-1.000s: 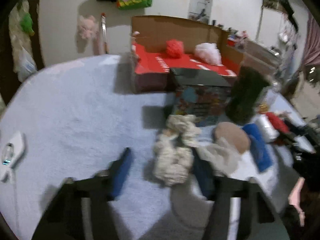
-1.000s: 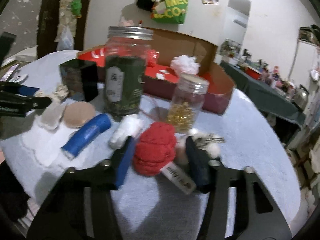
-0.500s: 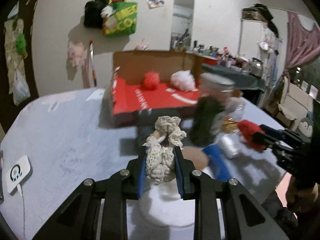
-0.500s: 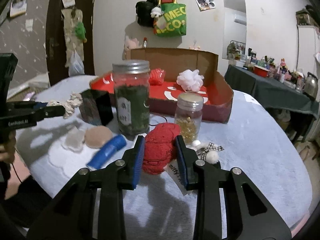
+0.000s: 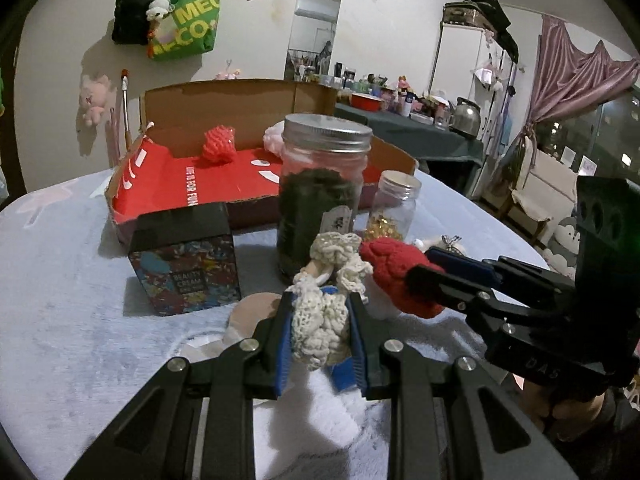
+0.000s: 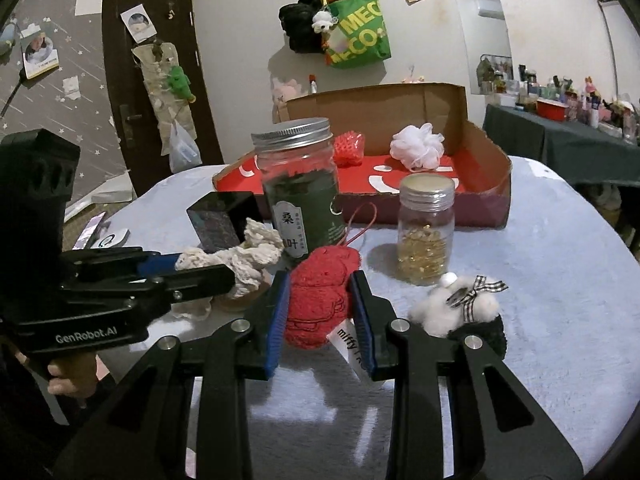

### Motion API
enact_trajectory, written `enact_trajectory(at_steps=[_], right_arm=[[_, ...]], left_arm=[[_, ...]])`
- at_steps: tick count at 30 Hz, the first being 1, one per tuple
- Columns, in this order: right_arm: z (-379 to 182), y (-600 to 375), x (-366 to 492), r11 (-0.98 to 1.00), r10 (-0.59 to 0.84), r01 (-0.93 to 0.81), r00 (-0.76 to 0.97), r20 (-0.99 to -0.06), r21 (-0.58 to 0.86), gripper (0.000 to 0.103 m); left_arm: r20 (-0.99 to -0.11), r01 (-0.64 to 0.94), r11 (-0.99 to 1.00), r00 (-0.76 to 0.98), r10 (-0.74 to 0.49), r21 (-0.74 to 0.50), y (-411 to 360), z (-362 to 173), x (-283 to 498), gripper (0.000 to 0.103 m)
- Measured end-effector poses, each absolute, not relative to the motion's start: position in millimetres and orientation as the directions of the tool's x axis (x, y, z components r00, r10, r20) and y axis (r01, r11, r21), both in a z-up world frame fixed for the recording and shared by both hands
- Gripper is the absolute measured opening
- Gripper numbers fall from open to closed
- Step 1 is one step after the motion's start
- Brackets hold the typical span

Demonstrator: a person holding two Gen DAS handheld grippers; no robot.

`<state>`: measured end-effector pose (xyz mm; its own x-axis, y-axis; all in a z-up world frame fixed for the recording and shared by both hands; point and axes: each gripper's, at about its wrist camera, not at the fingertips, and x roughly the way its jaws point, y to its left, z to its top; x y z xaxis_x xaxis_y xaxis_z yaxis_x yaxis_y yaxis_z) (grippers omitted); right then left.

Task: Organize soft objects
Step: 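Grasp the red knitted ball with the right tool while the left tool grasps the cream scrunchie, then carry the red ball and scrunchie into the box and open both tools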

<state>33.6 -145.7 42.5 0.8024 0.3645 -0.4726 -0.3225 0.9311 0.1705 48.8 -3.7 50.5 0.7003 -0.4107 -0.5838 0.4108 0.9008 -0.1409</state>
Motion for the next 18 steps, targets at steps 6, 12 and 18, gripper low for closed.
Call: enact_trajectory(at_steps=[6, 12, 18], right_arm=[[43.4, -158.0, 35.0, 0.922, 0.387, -0.317, 0.792, -0.472, 0.224, 0.029], [52.0, -175.1, 29.4, 0.915, 0.400, -0.314, 0.788, -0.468, 0.252, 0.029], [58.2, -203.4, 29.5, 0.900, 0.421, -0.290, 0.777, -0.469, 0.326, 0.029]], left_arm=[[-0.588, 0.391, 0.910, 0.707, -0.394, -0.140, 7.9, 52.7, 44.5, 0.026], [-0.591, 0.355, 0.928, 0.726, -0.352, -0.115, 34.3, 57.9, 40.3, 0.026], [-0.606, 0.307, 0.947, 0.738, -0.297, -0.090, 64.0, 61.0, 37.5, 0.026]])
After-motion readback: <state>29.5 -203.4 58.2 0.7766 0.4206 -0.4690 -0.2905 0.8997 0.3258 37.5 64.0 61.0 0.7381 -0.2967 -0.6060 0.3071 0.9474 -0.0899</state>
